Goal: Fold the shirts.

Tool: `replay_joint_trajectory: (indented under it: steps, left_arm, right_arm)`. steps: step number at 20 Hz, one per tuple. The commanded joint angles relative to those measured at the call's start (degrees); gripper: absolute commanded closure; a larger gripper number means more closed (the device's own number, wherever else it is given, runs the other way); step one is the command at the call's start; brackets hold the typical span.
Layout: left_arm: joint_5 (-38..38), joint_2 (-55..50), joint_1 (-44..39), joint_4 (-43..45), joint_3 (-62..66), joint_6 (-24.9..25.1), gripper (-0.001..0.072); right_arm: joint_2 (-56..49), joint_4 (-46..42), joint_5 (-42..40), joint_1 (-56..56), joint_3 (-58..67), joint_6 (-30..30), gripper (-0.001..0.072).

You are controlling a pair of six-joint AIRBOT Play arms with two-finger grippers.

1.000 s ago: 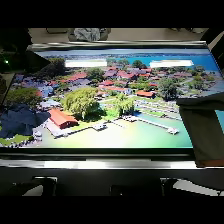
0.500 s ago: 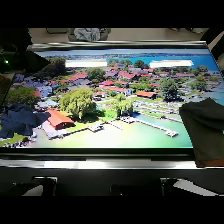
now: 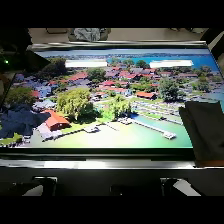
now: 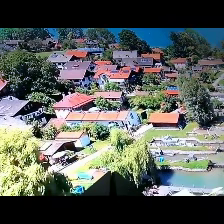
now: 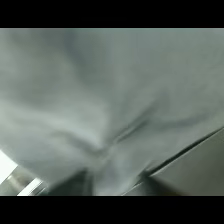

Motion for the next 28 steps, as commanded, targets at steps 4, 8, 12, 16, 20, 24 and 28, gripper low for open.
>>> replay_joint_trajectory:
  steps: [4, 8, 12, 16, 20, 24, 28]
  left_arm:
    - [4.8, 0.0, 0.0, 0.7, 4.8, 0.0, 0.0676]
    - [8.0, -3.7, -3.1, 20.6, 8.5, -8.1, 0.0677]
    - [-8.3, -13.4, -5.9, 34.0, 7.9, -13.0, 0.0344]
    - [-16.4, -15.8, -5.9, 29.9, -3.8, -11.3, 0.0095]
    - [-4.9, -11.3, -5.8, 28.5, -12.3, -13.6, 0.0107]
    - [-5.0, -11.4, -5.8, 28.5, -12.3, -13.6, 0.0106]
    - [-5.0, -11.8, -5.8, 28.5, -12.3, -13.6, 0.0107]
  right_arm:
    - [1.0, -0.8, -11.8, 1.9, 18.5, -15.8, 0.0001]
    - [1.0, 3.0, -23.5, 20.9, 32.1, -29.5, 0.001]
    - [-5.1, 1.5, -15.0, 42.1, 31.6, -18.3, 0.0008]
    - [-16.4, 6.8, 6.0, 49.2, 31.5, -17.4, 0.0005]
    - [-18.7, 5.3, 4.8, 49.6, 31.5, -17.2, 0.0009]
    - [-18.7, 4.6, 4.8, 49.6, 31.5, -17.2, 0.0009]
    - [-18.7, 4.6, 4.8, 49.6, 31.5, -17.2, 0.0009]
